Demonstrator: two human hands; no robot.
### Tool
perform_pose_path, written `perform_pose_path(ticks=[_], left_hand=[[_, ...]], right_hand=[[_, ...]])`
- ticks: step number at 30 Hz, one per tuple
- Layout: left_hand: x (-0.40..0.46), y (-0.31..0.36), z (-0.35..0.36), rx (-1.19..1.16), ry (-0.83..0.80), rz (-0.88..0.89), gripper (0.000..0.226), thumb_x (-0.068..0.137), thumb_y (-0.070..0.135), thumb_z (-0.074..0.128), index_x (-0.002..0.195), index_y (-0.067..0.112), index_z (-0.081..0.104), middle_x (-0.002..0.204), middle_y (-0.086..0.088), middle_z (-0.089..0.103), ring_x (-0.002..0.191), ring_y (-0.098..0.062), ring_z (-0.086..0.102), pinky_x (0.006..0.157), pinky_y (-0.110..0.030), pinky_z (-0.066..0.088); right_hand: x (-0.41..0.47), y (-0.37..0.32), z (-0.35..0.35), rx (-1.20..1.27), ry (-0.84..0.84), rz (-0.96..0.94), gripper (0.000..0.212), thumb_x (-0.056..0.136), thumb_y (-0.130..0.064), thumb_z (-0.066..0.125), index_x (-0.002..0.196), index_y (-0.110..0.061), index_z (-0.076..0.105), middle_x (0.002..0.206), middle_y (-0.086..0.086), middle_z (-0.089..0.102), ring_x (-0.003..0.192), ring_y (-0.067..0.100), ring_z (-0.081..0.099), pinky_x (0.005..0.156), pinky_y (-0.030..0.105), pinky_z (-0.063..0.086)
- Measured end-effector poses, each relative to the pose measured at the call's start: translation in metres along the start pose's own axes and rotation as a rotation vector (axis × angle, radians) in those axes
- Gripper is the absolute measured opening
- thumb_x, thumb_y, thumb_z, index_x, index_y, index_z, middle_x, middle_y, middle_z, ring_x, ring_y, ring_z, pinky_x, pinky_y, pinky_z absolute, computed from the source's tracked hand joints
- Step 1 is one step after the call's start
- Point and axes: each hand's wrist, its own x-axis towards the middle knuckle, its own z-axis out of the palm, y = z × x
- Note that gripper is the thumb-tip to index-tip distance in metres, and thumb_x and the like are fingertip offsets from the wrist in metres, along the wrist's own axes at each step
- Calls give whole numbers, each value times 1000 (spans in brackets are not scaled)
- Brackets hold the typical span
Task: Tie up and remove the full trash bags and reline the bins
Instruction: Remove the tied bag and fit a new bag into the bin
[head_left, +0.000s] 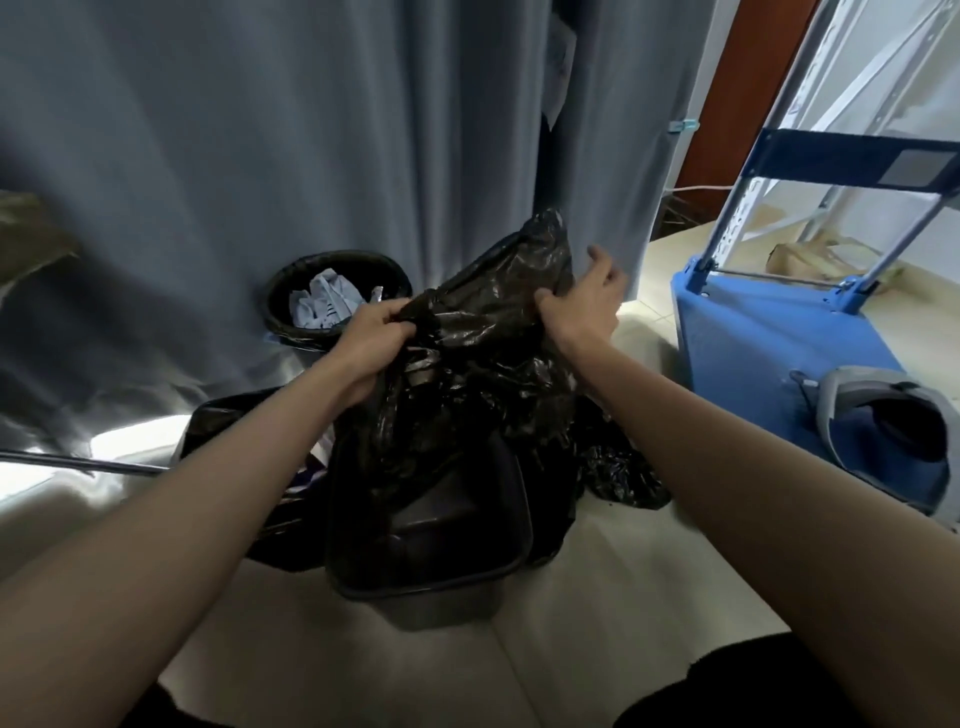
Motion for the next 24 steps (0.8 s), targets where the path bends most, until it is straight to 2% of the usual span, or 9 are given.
perform_pose_path(ticks=[2, 5, 8, 13, 15, 17, 20, 22, 24], left_hand=[[-4, -3, -18, 1, -62, -13, 38, 85, -14, 43, 101, 7, 71, 91, -13, 71, 84, -23, 69, 71, -26, 58], [-7, -10, -40, 17, -108, -35, 41, 86, -13, 42, 115, 2, 67, 107, -24, 68, 98, -32, 66, 92, -39, 53], [-8, -16, -56, 34, -89, -51, 43, 86, -10, 45, 113, 12, 71, 106, -19, 71, 96, -30, 68, 91, -38, 54], [-8, -31, -74, 89, 59, -112, 33, 86, -7, 50, 91, 19, 71, 79, -6, 71, 73, -20, 66, 63, -24, 55], [-5, -39, -77, 151, 97, -145, 15, 82, 7, 65, 95, 15, 64, 90, -11, 67, 81, -23, 63, 66, -29, 53], [-5, -47, -79, 277, 193, -137, 40, 71, 27, 75, 103, 17, 53, 102, -13, 60, 90, -27, 61, 76, -39, 54], [-15, -44, -71, 481, 385, 150, 32, 71, 38, 70, 88, 24, 47, 96, -7, 56, 86, -24, 58, 79, -42, 52], [-28, -29, -59, 467, 285, 286, 29, 82, 49, 62, 72, 24, 51, 74, 4, 56, 70, -14, 53, 69, -37, 46], [-45, -8, -43, 461, -2, 287, 49, 80, 69, 54, 65, 22, 58, 67, 9, 55, 64, -6, 52, 66, -30, 40]], right_hand=[[1, 9, 6, 71, -223, 167, 86, 80, -27, 76, 149, -12, 27, 145, 16, 43, 131, 32, 46, 110, 43, 39], [-11, 17, 15, 230, -457, 220, 39, 80, -13, 73, 117, -7, 62, 113, 16, 70, 88, 22, 67, 79, 31, 57], [-16, 15, 18, 296, -452, 198, 20, 85, -19, 70, 101, -7, 69, 99, 16, 74, 84, 28, 71, 79, 37, 60], [-10, 3, 18, 249, -401, 216, 40, 78, -43, 72, 97, -8, 72, 95, 11, 75, 89, 29, 72, 85, 42, 59], [-14, -2, 18, 347, -462, 307, 31, 87, -32, 67, 104, -7, 69, 98, 14, 74, 85, 29, 72, 74, 38, 62], [-17, -3, 19, 453, -561, 433, 21, 95, -23, 59, 106, -6, 65, 90, 12, 74, 72, 24, 72, 52, 30, 59], [-18, 2, 22, 565, -617, 553, 20, 101, -18, 48, 91, -9, 63, 62, 6, 71, 49, 18, 68, 40, 27, 53], [-17, 8, 24, 582, -581, 598, 25, 102, -14, 44, 84, -8, 60, 53, 6, 68, 42, 17, 65, 36, 27, 50], [-18, 13, 25, 575, -551, 625, 30, 103, -12, 41, 79, -7, 58, 48, 7, 65, 37, 17, 62, 31, 27, 48]])
